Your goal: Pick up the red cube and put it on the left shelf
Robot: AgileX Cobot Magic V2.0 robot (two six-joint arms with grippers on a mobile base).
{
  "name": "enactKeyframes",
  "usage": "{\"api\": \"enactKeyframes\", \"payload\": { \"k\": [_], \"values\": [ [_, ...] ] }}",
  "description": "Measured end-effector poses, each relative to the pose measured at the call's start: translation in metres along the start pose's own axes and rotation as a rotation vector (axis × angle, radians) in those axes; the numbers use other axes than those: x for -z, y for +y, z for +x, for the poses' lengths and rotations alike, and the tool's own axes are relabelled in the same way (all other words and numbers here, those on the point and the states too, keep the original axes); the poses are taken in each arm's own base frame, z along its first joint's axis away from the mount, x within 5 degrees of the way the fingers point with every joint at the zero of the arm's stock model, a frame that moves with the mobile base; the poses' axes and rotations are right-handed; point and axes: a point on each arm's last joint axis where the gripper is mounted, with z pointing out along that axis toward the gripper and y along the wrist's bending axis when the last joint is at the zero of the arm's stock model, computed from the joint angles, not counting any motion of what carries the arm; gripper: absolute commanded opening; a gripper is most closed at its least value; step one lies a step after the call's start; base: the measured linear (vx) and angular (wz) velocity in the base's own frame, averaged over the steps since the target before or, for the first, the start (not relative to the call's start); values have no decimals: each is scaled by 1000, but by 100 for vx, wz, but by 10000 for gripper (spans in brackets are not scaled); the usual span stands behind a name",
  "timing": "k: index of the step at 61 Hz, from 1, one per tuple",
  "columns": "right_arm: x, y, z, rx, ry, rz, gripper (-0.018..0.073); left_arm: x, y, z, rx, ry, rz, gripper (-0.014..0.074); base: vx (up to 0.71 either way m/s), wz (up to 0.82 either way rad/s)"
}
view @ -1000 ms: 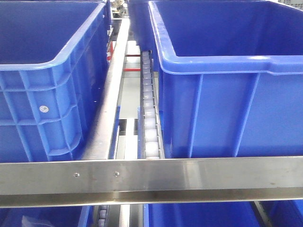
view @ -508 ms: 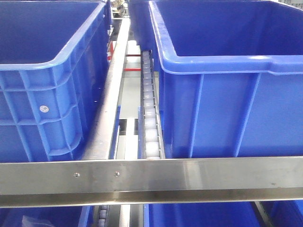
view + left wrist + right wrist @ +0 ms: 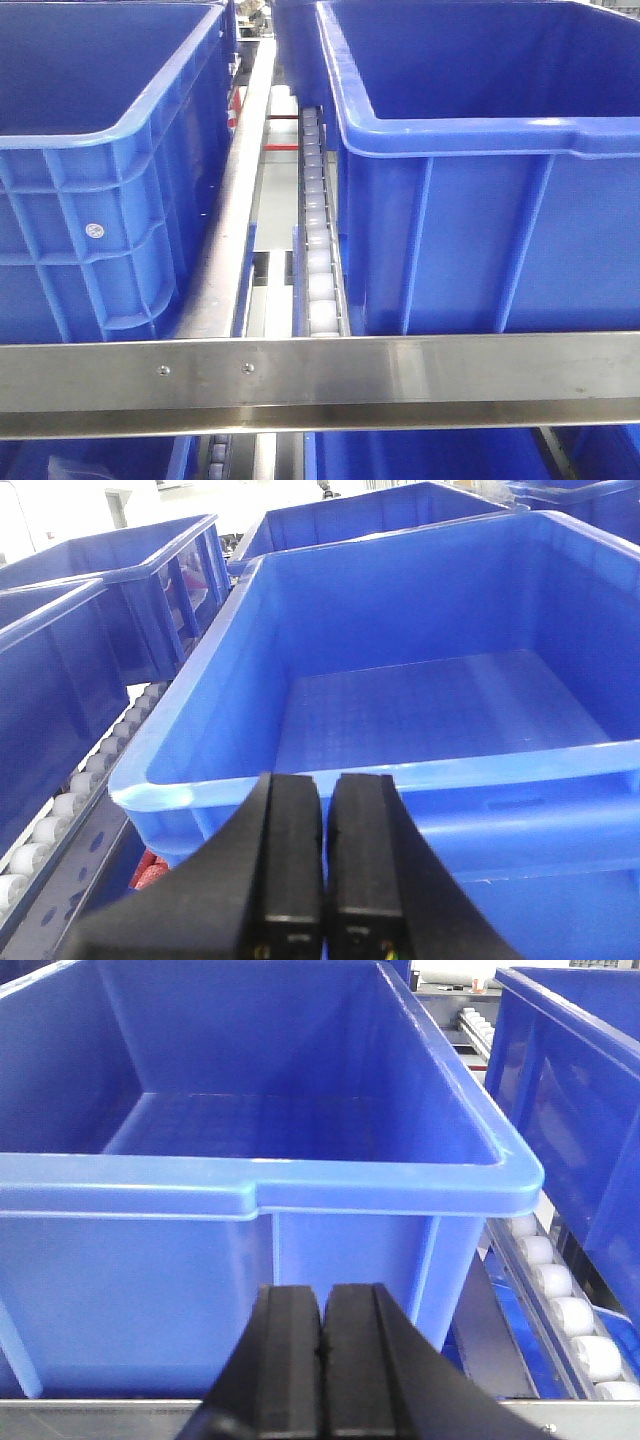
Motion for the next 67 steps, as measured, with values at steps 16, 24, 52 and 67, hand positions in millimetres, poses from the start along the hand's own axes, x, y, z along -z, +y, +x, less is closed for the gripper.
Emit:
{"api": "enactKeyframes", "payload": {
  "k": [16, 24, 52, 67],
  "values": [
    [0, 0, 0, 25, 2, 3, 58, 0, 0, 0, 0, 0, 0, 106, 0, 0],
    [0, 0, 0, 43, 2, 4, 58, 0, 0, 0, 0, 0, 0, 106, 2, 11],
    [0, -1, 0, 69, 1, 6, 58, 0, 0, 0, 0, 0, 0, 106, 0, 1],
    [0, -1, 0, 69, 1, 6, 58, 0, 0, 0, 0, 0, 0, 106, 0, 0]
  ]
}}
